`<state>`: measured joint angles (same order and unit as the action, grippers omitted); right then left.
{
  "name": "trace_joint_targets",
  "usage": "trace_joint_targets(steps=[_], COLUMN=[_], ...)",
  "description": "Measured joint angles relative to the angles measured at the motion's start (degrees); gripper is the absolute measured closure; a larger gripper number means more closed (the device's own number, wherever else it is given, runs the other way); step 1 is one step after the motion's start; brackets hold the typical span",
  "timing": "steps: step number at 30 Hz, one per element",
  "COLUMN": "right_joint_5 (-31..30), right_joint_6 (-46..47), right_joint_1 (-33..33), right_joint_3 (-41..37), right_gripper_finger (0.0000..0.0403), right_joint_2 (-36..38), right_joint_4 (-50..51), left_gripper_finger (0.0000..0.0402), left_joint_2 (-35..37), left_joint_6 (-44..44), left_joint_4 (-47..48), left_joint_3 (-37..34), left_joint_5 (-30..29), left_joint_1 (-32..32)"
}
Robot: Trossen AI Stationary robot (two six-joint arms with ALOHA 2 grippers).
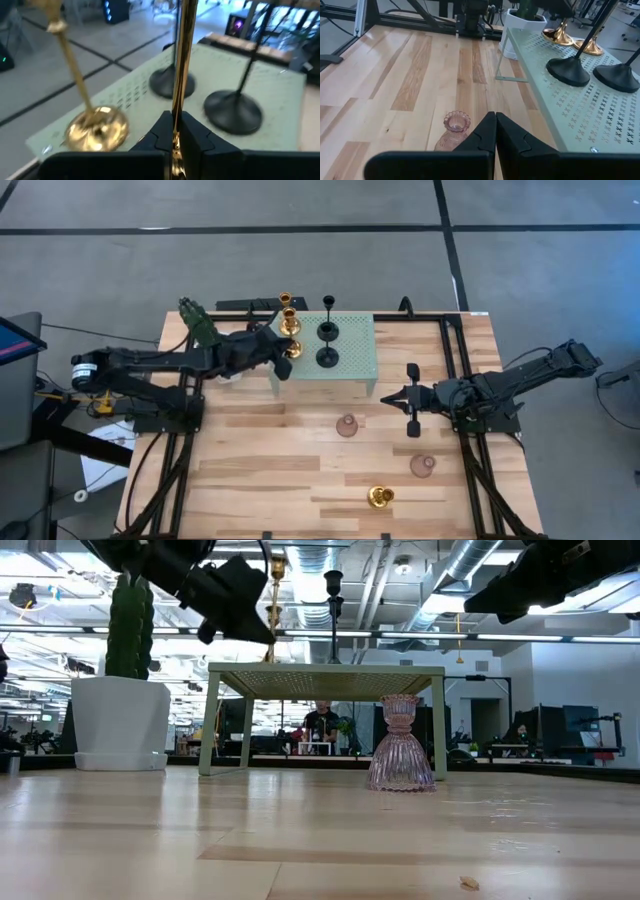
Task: Pick & Place candle stick holders
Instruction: Put the left gold candle holder on the shelf
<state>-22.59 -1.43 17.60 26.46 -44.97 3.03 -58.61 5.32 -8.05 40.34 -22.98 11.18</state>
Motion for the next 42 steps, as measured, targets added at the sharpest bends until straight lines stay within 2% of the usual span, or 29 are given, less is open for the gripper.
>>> trace_joint_targets(steps=[5,13,23,31,42], right_joint_5=[0.00,0.00,0.01,0.02,0.02], right_joint_6=[0.00,0.00,0.00,0.00,0.04], right_joint_1=[0.01,0.01,0.01,0.01,0.01], right_joint_3=[0.00,0.00,0.00,0.00,0.00], right_gripper_finger=[0.0403,0.0403,0.0403,0.0403,0.0403], right_joint_2=[-0.01,-0.01,-0.01,-0.02,-0.03], right_joint_4=[0.00,0.00,0.00,0.00,-0.04], left_gripper_finger=[0.0391,0.0391,0.0389,0.0376,0.0315], left_joint_2=[0.00,0.00,0.02,0.28,0.17], left_joint_6=[0.15,0.13,1.32,3.12,0.64], left_joint_4=[0.75,3.27,4.39,2.26,0.31], left_joint_3=[0.02,0.02,0.00,-3.24,-4.26], left_joint_5=[-0.10,-5.52,-5.62,-6.27,-5.73], left_joint_1=[0.13,0.22,1.51,1.55,1.55])
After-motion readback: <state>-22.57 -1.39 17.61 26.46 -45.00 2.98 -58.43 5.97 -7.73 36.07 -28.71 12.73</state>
